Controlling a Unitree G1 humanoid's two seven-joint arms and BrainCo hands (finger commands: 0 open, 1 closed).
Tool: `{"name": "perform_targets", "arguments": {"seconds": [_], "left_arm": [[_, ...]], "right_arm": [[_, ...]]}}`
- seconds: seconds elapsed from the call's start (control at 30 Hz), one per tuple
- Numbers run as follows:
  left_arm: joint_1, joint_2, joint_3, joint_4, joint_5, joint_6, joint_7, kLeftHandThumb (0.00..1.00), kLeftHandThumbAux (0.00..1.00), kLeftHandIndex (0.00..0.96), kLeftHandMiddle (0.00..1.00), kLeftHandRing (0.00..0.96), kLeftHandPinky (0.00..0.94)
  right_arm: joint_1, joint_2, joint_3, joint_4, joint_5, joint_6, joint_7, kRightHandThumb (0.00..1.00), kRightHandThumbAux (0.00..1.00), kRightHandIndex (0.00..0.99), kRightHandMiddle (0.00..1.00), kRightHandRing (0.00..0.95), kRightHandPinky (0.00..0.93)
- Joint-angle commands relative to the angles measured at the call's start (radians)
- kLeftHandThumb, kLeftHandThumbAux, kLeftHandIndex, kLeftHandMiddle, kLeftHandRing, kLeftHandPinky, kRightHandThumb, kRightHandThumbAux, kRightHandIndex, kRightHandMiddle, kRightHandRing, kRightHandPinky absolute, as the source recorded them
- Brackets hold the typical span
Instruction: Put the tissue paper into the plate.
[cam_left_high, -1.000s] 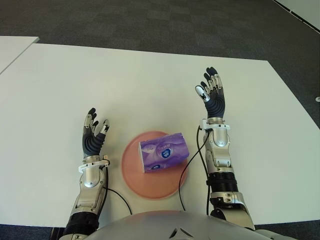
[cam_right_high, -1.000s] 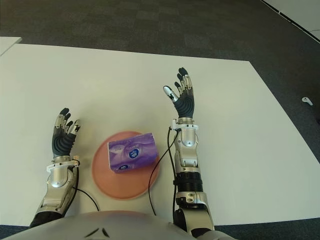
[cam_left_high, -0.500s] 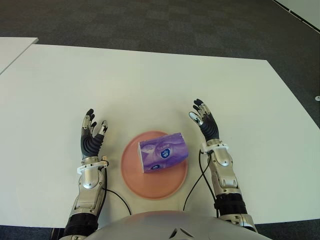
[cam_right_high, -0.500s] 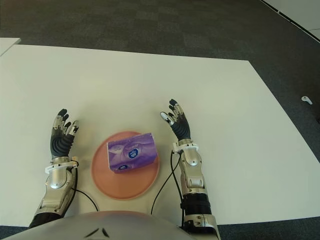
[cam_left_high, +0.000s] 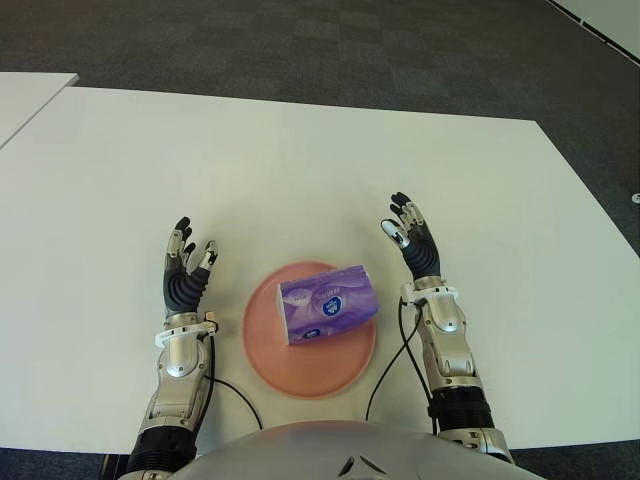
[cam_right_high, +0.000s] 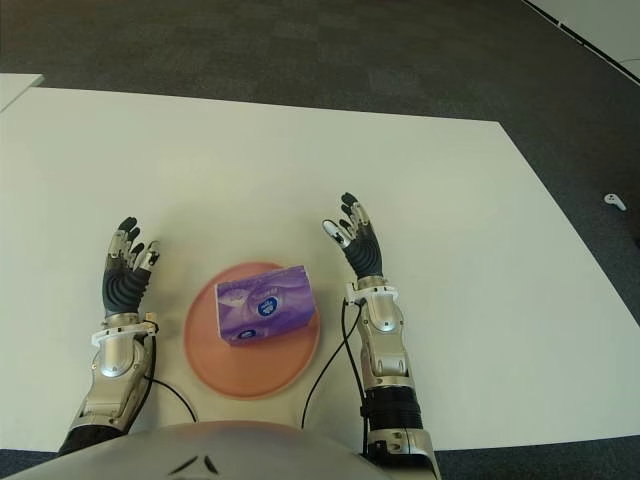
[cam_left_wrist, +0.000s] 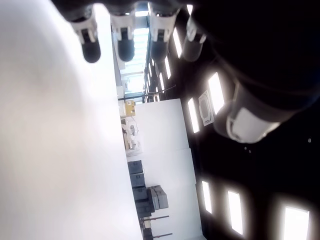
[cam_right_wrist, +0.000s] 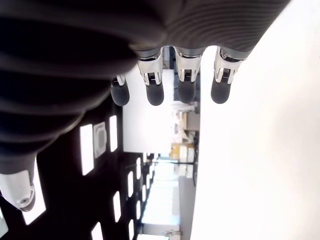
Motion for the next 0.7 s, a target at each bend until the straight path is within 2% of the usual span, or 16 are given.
{"name": "perform_targets", "arguments": {"seconds": [0.03,0.7], "left_arm": [[0.057,-0.004,0.01,0.053,-0.008,0.056,-0.018,0.0,0.572,0.0,0.0,0.0,0.0],[0.063,0.003,0.019,-0.011,-0.016,0.119,-0.043,0.0,0.582,0.0,0.0,0.0,0.0]], "right_arm": [[0.019,0.008,0.001,-0.001,0.007,0.023,-0.004,0.047,0.484,0.0,0.0,0.0,0.0],[0.018,0.023,0.017,-0.009,-0.009,0.031,-0.021,0.048,0.482,0.0,0.0,0.0,0.0]]}}
